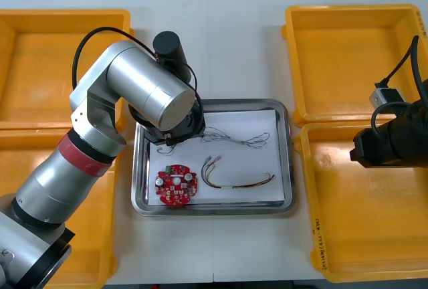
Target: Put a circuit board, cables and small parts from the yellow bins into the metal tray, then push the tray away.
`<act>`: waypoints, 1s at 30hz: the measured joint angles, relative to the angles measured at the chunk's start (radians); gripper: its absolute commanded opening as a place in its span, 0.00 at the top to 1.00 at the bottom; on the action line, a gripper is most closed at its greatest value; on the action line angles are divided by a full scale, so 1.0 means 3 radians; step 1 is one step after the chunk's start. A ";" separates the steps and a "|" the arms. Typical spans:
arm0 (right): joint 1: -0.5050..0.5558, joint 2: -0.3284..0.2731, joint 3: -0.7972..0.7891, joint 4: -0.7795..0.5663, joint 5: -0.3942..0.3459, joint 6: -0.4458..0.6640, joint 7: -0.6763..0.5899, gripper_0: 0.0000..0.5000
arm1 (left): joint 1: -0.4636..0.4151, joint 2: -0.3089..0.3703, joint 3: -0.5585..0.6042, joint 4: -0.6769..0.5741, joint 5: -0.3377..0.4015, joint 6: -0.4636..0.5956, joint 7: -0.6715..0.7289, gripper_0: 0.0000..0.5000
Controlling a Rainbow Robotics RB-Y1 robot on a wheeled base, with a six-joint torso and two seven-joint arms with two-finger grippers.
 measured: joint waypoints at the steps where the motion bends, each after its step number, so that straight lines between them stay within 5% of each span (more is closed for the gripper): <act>1: 0.0000 -0.0002 0.0000 0.0001 -0.0008 0.0000 0.0000 0.00 | 0.0003 0.0000 0.0000 0.0000 0.0000 0.0000 0.0000 0.00; 18: 0.0001 -0.0077 0.0000 0.0004 -0.0109 0.0000 0.0000 0.00 | 0.0000 0.0000 0.0088 -0.0030 0.0002 0.0320 -0.0001 0.00; 30: 0.0002 -0.0078 0.0000 0.0005 -0.0122 0.0000 0.0000 0.00 | -0.0025 0.0007 0.0513 -0.0582 0.0102 0.0669 -0.0005 0.00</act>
